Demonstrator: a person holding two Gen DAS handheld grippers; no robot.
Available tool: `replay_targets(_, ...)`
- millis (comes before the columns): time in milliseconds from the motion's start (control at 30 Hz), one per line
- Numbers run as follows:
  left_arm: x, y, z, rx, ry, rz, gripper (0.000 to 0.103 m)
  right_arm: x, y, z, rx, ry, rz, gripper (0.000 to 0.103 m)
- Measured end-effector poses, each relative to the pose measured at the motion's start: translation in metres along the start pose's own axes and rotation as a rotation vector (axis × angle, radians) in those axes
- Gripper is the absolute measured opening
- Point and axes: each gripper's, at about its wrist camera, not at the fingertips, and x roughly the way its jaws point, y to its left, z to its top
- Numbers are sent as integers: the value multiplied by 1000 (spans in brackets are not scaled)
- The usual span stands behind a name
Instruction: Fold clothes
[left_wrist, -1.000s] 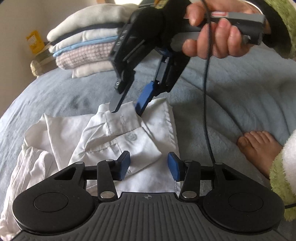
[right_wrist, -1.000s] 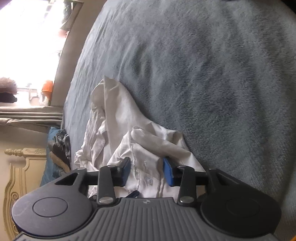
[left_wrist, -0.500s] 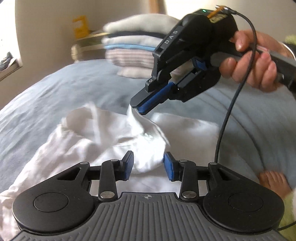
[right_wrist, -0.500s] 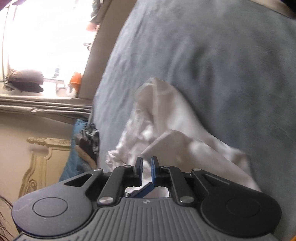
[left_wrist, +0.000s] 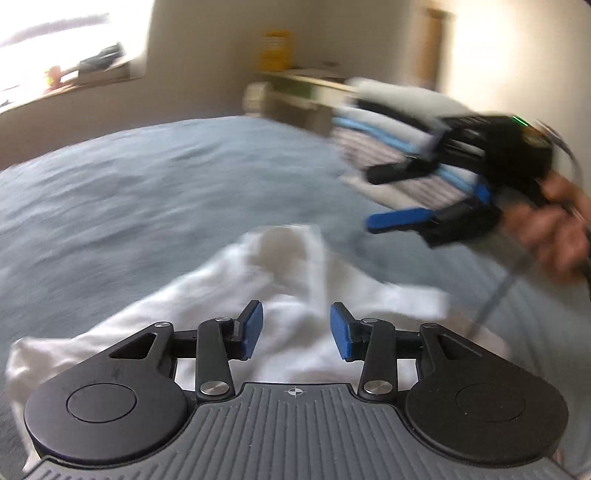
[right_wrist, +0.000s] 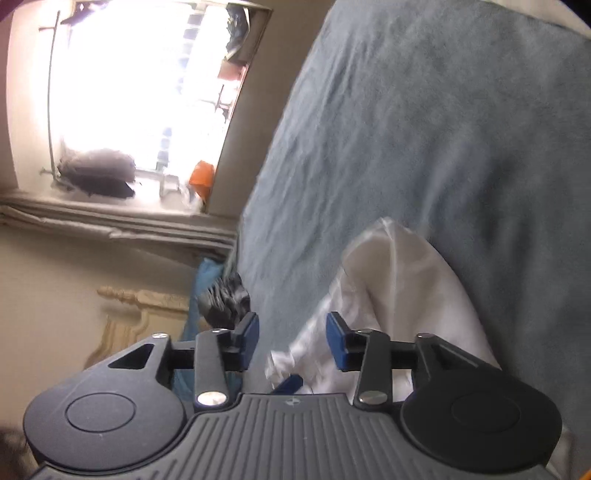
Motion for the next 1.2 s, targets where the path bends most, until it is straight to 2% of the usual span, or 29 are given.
replay_targets(133,3,-48,-14,299,31,-106,43,-31,-13,-18,53,47,-96,44)
replay_targets(200,7,-64,-23,408,51,-139,43,-45,-20,-26,74,50,-166,44)
replay_targets(300,17,-77,-32,489,92,-169,43,-55,-29,-32,109,42,-212,46)
replay_targets(433,29,-89,-38,547,119,-153,44,-49,-37,-32,125,52,-233,50)
replay_targets(633,30,-98,-43,591,111,-93,41,-37,-40,-26,112,76,-244,50)
replay_targets(700,28,-99,-43,597,103,-78,35,-34,-40,-25,104,78,-249,49)
replay_targets(767,27,-96,-42,580,85,-75,20,-32,-40,-23,96,80,-254,47)
replay_targets(833,26,-93,-40,564,68,-72,11,-30,-39,-22,88,82,-260,45)
replay_targets(867,25,-92,-39,556,59,-70,7,-28,-39,-21,84,83,-262,41)
replay_targets(933,24,-89,-38,539,42,-67,5,-26,-39,-19,76,84,-267,33)
replay_targets(1000,22,-86,-35,520,23,-60,4,-22,-37,-16,64,87,-265,21)
replay_targets(1067,21,-80,-30,489,3,-45,4,-16,-33,-10,42,92,-253,15)
replay_targets(1200,27,-58,-15,371,-4,-9,4,5,-20,8,-19,109,-228,15)
